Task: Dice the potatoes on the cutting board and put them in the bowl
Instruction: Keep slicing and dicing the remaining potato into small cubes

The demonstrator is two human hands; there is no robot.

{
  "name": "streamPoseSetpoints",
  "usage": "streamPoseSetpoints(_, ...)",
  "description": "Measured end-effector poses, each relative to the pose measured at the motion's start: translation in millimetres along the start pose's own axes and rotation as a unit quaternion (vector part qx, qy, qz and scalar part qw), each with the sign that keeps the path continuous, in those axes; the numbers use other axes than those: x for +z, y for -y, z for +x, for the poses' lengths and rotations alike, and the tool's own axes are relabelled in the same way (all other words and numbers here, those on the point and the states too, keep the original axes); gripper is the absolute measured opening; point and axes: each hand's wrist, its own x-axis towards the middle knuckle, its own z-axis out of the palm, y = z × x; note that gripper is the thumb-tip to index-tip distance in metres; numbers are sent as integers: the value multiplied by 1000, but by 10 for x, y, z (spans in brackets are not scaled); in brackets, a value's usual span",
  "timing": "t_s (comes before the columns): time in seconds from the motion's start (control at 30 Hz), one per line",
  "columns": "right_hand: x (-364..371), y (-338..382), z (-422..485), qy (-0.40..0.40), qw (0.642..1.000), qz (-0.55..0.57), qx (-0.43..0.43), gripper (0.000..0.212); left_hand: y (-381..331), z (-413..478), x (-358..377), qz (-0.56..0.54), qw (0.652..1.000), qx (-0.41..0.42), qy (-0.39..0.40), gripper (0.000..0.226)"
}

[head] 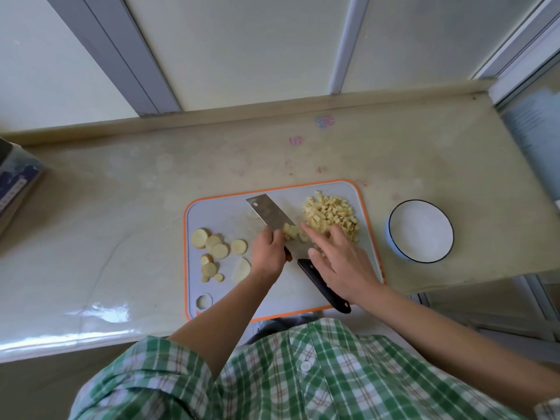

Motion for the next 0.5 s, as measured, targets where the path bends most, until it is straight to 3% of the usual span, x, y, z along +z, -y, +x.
streamPoseSetpoints(0.2,176,83,67,84,989,111,-41,53,-72,-57,-5,-62,998,2,-2,27)
streamPoseSetpoints(0.4,170,-125,196,113,990,53,66,56,-215,-107,70,-55,997,44,24,39)
streamPoseSetpoints(0.5,123,-241,260,117,987,8,110,69,-216,-71,78,-55,998,37,19,35)
